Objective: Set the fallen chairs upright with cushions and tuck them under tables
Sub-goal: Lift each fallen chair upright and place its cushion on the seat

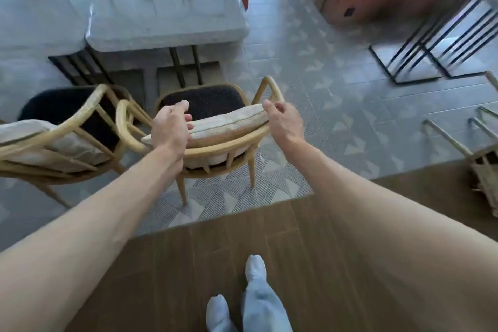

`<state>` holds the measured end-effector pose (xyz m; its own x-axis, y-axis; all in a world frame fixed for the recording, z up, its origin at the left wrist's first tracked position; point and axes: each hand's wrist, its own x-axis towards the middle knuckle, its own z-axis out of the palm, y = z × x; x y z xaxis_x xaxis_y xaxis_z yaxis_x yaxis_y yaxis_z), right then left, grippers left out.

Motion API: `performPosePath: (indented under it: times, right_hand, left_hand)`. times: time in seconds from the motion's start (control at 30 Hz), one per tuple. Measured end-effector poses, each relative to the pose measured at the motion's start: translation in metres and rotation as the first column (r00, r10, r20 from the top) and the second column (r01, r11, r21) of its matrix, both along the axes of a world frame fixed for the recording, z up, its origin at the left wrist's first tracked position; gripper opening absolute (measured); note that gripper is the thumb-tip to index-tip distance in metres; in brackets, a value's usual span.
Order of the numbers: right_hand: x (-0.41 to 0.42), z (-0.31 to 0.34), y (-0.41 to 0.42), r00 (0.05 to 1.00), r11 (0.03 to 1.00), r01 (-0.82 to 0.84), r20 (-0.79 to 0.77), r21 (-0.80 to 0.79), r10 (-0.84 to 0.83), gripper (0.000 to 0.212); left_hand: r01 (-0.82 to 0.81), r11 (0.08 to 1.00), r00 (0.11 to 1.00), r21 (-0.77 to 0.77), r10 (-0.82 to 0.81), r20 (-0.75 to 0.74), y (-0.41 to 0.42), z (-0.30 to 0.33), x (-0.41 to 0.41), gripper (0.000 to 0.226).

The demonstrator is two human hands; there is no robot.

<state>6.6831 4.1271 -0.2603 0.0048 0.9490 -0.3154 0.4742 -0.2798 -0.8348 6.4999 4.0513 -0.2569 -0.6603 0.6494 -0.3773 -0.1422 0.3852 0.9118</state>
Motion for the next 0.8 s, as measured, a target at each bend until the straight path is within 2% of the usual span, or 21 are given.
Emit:
performPosePath:
  times: [0.07, 0.13, 0.23, 0.37, 0.53, 0.6, 0.73, 0.8]
  right_hand:
    - [0.010, 0.050, -0.011, 0.992, 0.983, -0.016, -0.121, 0.185, 0.039, 0.046]
    - [0.025, 0.094, -0.024, 0.971, 0.945, 0.015, -0.231, 0.328, 0.065, 0.042]
    - [0.061, 0.151, -0.043, 0.944, 0.890, 0.104, -0.326, 0.443, 0.052, 0.053]
    - [0.138, 0.211, -0.065, 0.917, 0.829, 0.279, -0.391, 0.484, -0.081, 0.060]
    - [0.248, 0.261, -0.095, 0.856, 0.705, 0.475, -0.464, 0.526, -0.229, 0.056]
    - [0.293, 0.277, -0.109, 0.826, 0.644, 0.535, -0.498, 0.547, -0.263, 0.053]
    - [0.382, 0.294, -0.136, 0.784, 0.528, 0.607, -0.557, 0.594, -0.274, 0.032]
    - [0.434, 0.295, -0.150, 0.772, 0.470, 0.628, -0.573, 0.620, -0.275, 0.031]
  left_hand:
    - [0.114, 0.974, 0.993, 0.197, -0.109, -0.035, 0.001, 0.046, 0.013, 0.023]
    - [0.233, 0.905, 0.972, 0.355, -0.214, -0.092, -0.003, 0.086, 0.031, 0.027]
    - [0.373, 0.784, 0.926, 0.496, -0.348, -0.148, -0.002, 0.139, 0.073, 0.032]
    - [0.525, 0.617, 0.838, 0.586, -0.496, -0.227, 0.009, 0.202, 0.150, 0.042]
    - [0.597, 0.394, 0.730, 0.699, -0.627, -0.272, 0.018, 0.264, 0.258, 0.043]
    - [0.620, 0.303, 0.675, 0.724, -0.677, -0.294, 0.018, 0.277, 0.306, 0.041]
    - [0.642, 0.169, 0.588, 0.748, -0.735, -0.338, 0.012, 0.287, 0.403, 0.033]
    - [0.644, 0.100, 0.556, 0.758, -0.742, -0.374, 0.007, 0.288, 0.457, 0.034]
